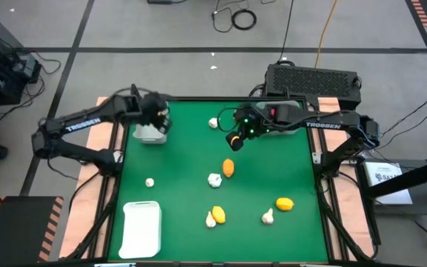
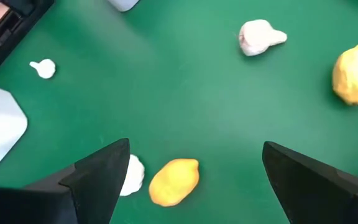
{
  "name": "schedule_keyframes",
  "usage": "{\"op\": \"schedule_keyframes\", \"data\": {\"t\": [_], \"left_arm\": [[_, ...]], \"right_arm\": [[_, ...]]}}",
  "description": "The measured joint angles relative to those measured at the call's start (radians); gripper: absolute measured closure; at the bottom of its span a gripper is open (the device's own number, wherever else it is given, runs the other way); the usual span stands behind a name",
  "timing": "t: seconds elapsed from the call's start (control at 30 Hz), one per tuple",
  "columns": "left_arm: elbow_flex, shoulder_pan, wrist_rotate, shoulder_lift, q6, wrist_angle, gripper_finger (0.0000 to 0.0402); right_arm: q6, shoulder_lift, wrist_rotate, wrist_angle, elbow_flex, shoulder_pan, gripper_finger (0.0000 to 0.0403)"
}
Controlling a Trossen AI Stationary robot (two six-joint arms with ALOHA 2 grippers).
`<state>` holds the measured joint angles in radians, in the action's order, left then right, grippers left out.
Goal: Sort produce into baskets
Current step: Put the lemon into the gray bin
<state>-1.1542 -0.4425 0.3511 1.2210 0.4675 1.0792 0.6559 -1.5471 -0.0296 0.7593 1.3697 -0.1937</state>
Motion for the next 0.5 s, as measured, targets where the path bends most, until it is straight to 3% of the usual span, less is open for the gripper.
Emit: {"op": "schedule_keyframes", "data": {"t": [0.27,0.5], "left_arm": [[0.000,-0.223,-0.093,0.050,-0.157,-0.061,0.0183],[0.000,-0.291,-0.067,0.137,-0.175,-0.081,0.0183]], "right_arm": [[0.020,0.000,-0.006,-0.001,0.000,0.050,0.0046],[0.040,0.000,-0.073,-0.001,0.000,0.093,0.0046]]}}
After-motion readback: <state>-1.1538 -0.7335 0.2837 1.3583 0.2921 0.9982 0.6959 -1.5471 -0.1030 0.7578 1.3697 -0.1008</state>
